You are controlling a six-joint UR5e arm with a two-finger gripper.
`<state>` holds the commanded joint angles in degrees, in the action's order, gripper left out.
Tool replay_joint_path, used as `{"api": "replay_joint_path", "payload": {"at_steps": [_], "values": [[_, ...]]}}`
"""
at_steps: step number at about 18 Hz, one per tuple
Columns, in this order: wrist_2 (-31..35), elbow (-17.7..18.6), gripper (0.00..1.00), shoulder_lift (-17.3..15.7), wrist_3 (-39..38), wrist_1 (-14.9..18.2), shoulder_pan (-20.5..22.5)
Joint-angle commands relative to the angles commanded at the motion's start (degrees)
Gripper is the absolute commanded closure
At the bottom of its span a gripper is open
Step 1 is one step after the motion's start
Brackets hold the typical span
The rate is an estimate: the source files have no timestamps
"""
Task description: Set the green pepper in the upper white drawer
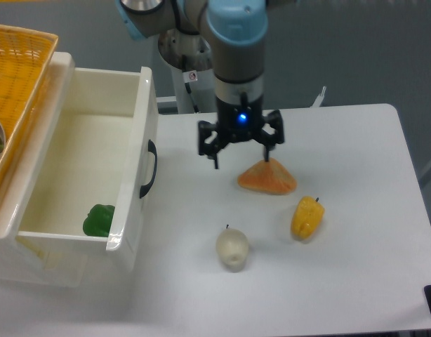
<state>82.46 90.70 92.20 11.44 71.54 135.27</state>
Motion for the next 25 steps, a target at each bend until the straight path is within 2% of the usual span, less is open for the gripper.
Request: {"api": "replay_joint_path", "payload": {"at_steps": [2,3,5,7,11,14,16,17,19,25], "values": [[-1.6,0.0,0.01,-0.1,-1.1,0.1,-1.9],[-1.9,0.0,0.05,-0.1,-1.9,0.1,-3.2],[-3.3,0.2,0.23,0.1,-4.3,0.1,-5.7],[-3.4,0.3,0.37,0.8,-5.0,0.2,-7.2],[-3.4,0.6,0.52,1.4,-5.1,0.1,-9.0],[-3.4,0.6,0.51,1.2,-4.9,0.1,-9.2],[-3.4,0.6,0.36,1.1,-4.8,0.1,-9.2],[-3.4,0.6,0.21,1.1,-4.5,0.1,-9.0],[-3.2,0.6,0.00,1.1,-4.2,0.1,-8.5],[-2.8,0.2,0.00,0.7,-3.4,-0.4,-6.0]]}}
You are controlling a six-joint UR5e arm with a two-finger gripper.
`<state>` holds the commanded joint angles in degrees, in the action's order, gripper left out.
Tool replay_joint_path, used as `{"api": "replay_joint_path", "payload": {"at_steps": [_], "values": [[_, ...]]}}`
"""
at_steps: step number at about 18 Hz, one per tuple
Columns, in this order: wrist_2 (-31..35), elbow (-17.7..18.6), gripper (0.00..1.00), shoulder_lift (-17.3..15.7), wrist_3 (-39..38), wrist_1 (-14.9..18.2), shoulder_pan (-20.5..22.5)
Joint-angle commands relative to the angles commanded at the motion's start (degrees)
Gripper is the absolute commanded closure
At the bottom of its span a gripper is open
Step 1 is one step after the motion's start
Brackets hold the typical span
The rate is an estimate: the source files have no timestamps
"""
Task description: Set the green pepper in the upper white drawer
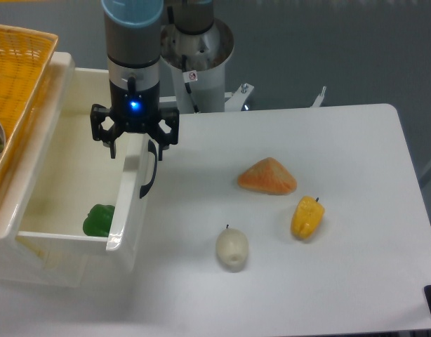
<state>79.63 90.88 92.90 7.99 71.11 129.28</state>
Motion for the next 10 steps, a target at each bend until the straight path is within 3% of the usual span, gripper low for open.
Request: {"api": "replay_joint_path", "payload": {"at_steps": [3,6,10], "values": [[0.6,-0.2,0.00,0.3,7.0,-0.2,1.8],[6.8,0.7,0.00,0.6,14.1,0.1,3.0],[7.6,2.2,0.00,0.6,16.4,0.2,5.7]]}}
